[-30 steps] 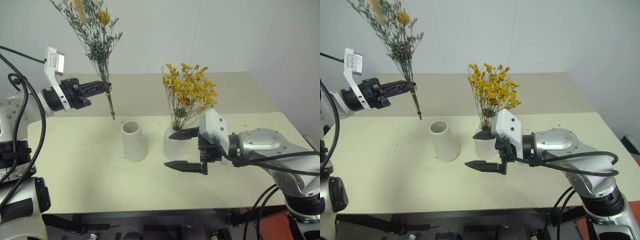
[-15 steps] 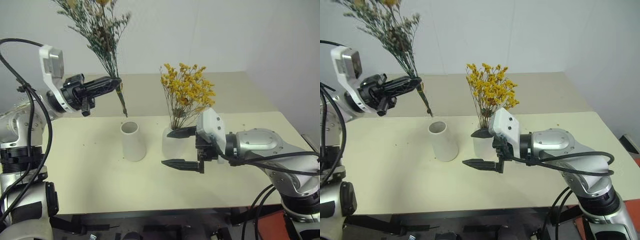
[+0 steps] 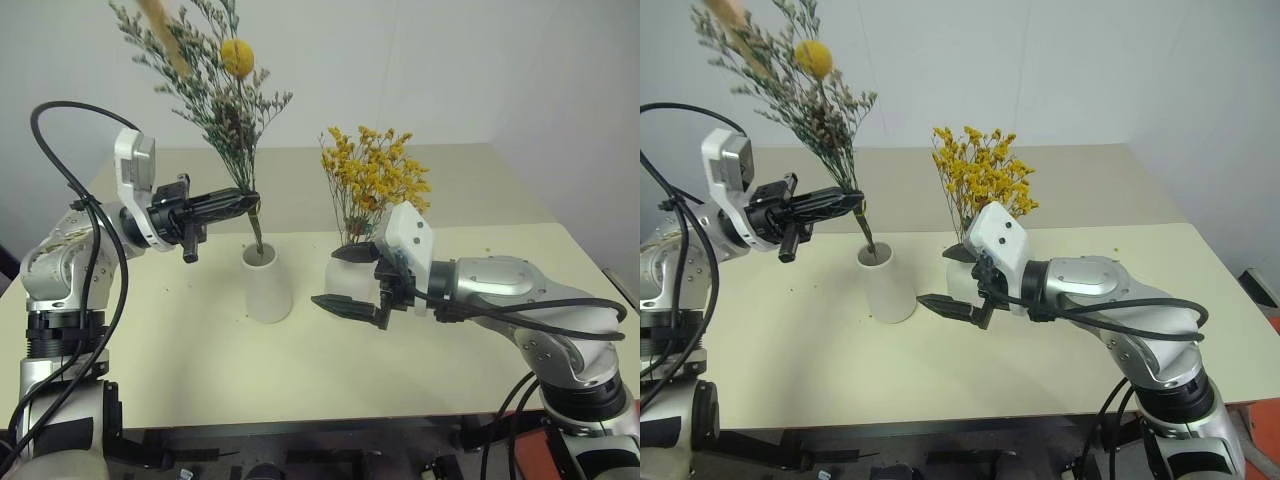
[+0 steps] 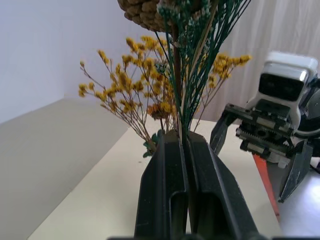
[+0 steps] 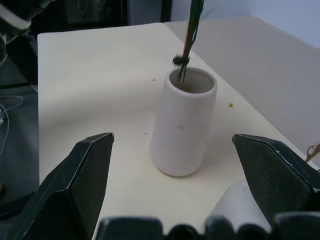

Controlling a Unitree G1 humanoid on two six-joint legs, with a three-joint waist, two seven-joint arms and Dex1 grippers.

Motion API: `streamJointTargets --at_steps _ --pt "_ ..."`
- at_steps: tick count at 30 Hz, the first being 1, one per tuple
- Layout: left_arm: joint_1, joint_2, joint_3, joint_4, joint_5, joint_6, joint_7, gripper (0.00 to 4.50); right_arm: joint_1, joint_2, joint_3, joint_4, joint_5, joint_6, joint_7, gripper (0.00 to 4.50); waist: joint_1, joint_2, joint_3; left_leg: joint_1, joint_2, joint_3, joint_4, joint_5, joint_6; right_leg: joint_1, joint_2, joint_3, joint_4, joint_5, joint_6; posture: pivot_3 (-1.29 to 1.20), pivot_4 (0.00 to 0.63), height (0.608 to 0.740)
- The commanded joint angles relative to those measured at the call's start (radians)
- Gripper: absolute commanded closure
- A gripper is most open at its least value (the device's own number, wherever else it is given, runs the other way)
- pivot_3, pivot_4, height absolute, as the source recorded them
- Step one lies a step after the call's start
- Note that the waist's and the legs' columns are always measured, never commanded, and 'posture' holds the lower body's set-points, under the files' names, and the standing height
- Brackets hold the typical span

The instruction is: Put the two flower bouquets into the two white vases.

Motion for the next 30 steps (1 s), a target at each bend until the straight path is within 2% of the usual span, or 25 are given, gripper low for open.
streamJointTargets --at_steps 1,11,17,24,30 --pt "-0.002 -0.006 0.005 -0.040 0.007 -0.039 0.012 4.46 -0.033 0.021 -0.012 -0.008 -0.009 0.024 -0.046 0.00 0.000 0.000 0.000 0.000 0.000 0.000 0.000 0.000 0.000 0.000 0.000 0.000 0.000 0.000 0.000 0.00 0.150 0.740" --pt "0.002 -0.023 0.014 -0.017 0.028 -0.064 0.041 4.46 -0.062 0.105 0.041 -0.024 -0.053 0.096 -0.159 0.00 -0.001 0.000 0.000 0.000 0.000 0.000 0.000 0.000 0.000 0.000 0.000 0.000 0.000 0.000 0.000 0.00 0.150 0.740" --pt "-0.011 -0.017 0.015 0.003 0.048 -0.100 0.055 4.46 -0.078 0.140 0.055 -0.022 -0.061 0.111 -0.179 0.00 -0.001 0.000 0.000 0.000 0.000 0.000 0.000 0.000 0.000 0.000 0.000 0.000 0.000 0.000 0.000 0.00 0.150 0.740" --pt "0.036 -0.034 0.000 -0.019 0.085 -0.152 0.075 4.46 -0.100 0.176 0.085 0.006 -0.093 0.113 -0.194 0.00 -0.002 0.000 0.000 0.000 0.000 0.000 0.000 0.000 0.000 0.000 0.000 0.000 0.000 0.000 0.000 0.00 0.150 0.740" --pt "0.078 -0.046 -0.002 -0.065 0.088 -0.129 0.137 4.46 -0.106 0.179 0.088 0.014 -0.101 0.118 -0.186 0.00 -0.001 0.000 0.000 0.000 0.000 -0.001 0.000 0.000 0.000 0.000 0.000 0.000 0.000 0.000 0.000 0.00 0.150 0.740"
